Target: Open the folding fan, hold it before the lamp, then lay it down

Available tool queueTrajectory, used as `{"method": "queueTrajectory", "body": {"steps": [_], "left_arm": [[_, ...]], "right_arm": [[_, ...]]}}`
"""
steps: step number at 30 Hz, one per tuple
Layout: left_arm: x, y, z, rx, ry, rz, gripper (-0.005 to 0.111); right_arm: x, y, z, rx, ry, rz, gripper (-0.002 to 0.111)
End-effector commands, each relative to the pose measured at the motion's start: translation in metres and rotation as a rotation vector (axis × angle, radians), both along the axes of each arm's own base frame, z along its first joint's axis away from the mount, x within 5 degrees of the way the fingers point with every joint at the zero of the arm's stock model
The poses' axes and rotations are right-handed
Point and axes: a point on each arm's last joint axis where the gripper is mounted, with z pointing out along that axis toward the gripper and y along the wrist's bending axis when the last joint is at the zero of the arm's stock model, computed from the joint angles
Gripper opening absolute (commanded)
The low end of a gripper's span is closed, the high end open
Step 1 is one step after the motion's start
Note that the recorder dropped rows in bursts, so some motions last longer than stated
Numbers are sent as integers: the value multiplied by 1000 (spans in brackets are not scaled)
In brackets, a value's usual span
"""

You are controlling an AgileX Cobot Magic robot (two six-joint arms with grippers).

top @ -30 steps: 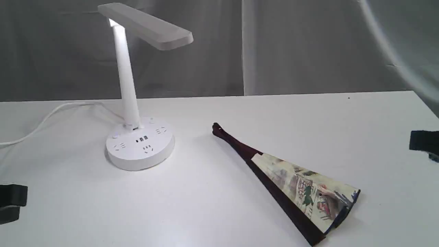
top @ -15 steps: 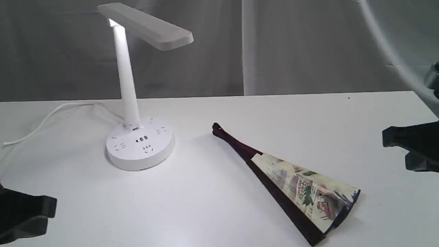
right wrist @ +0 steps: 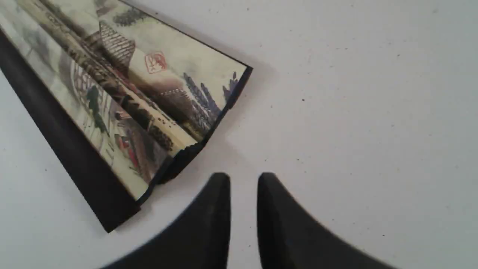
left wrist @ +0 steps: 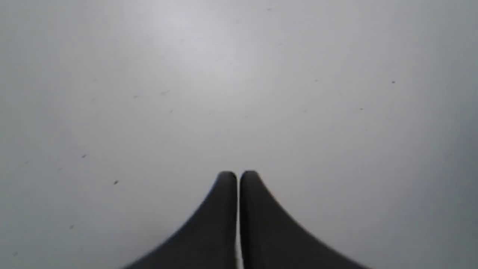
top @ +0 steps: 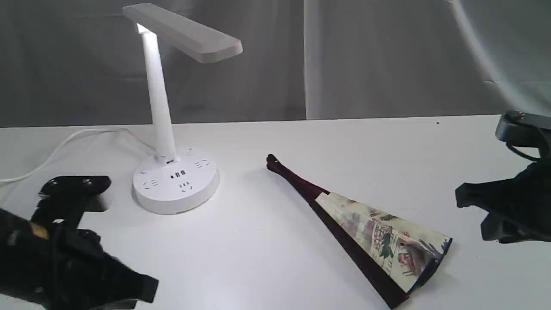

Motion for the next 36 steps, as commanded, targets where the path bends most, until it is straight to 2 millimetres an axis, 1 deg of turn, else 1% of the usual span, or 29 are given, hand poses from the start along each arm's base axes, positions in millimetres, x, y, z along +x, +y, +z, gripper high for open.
{"method": "queueTrajectory", "body": {"steps": [1,5,7,11,14,19,21,25,27,31,34,36], "left_arm": [[16,-20,5,-30,-23,-14,7],[35,-39,10,-46,-47,-44,16],[46,-45,11,-65,-45,-33,22],[65,-57,10,-96,-32,-18,32],[76,-64,6,-108,-11,-16,36],[92,-77,-2,-159,25,0,37],[97,-81,-6,-172,43,-16,37],[103,-89,-8,-172,25,-74,37],[105,-96,-9,-166,12,-110,37],[105,-107,-9,-168,-10,-142,37],[106,-117,-11,-169,-44,-144,37],[106,-123,-12,-177,-74,-134,37]], "right_arm": [[5,2,-5,28,2,3,27],[9,4,-12,35,1,22,30],[13,4,-15,34,10,27,30],[26,4,-18,37,20,28,30],[37,4,-20,40,27,32,30],[56,5,-31,59,72,30,30],[64,6,-37,72,101,54,31],[78,8,-40,113,135,103,45],[88,4,-39,138,152,98,49],[101,-11,-47,184,206,66,48],[105,-21,-55,218,249,44,47],[106,-24,-63,225,260,65,47]]}}
